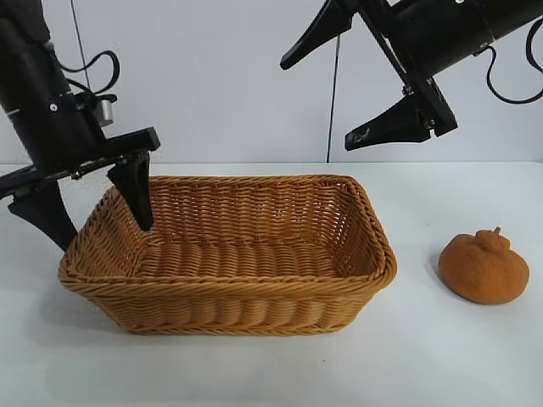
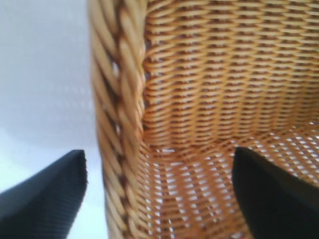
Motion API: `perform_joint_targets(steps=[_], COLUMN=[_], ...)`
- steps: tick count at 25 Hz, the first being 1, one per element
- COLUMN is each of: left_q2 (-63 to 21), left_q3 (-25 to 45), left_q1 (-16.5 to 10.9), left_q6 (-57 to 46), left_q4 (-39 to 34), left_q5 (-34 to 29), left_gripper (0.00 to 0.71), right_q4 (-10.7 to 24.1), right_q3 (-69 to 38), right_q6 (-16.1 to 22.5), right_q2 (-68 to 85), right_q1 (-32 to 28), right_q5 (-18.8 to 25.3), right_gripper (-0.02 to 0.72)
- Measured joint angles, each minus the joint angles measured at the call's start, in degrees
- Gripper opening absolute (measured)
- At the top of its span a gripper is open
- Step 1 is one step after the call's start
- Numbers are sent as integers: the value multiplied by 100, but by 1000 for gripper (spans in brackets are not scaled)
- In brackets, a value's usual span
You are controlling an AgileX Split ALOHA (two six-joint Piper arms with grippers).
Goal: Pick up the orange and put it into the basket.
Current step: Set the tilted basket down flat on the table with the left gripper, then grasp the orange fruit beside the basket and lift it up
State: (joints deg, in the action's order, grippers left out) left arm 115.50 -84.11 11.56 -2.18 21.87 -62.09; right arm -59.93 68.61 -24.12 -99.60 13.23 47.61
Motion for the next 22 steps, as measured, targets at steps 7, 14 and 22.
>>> perform_joint_targets(steps=[7, 14, 22], left_q2=[-773, -891, -891], left_q3=[-528, -785, -791], left_q1=[0, -362, -674], left_q6=[-13, -131, -154], left_q4=[-1245, -2041, -2187], left_q5=[-257, -558, -735], left_gripper=[575, 576, 576], right_q4=[0, 0, 0], right_q3=[0, 0, 0], right_q6=[0, 0, 0], right_q2=[0, 0, 0], right_q1=[0, 0, 0], right_q5=[0, -5, -5], right_gripper=[694, 694, 694])
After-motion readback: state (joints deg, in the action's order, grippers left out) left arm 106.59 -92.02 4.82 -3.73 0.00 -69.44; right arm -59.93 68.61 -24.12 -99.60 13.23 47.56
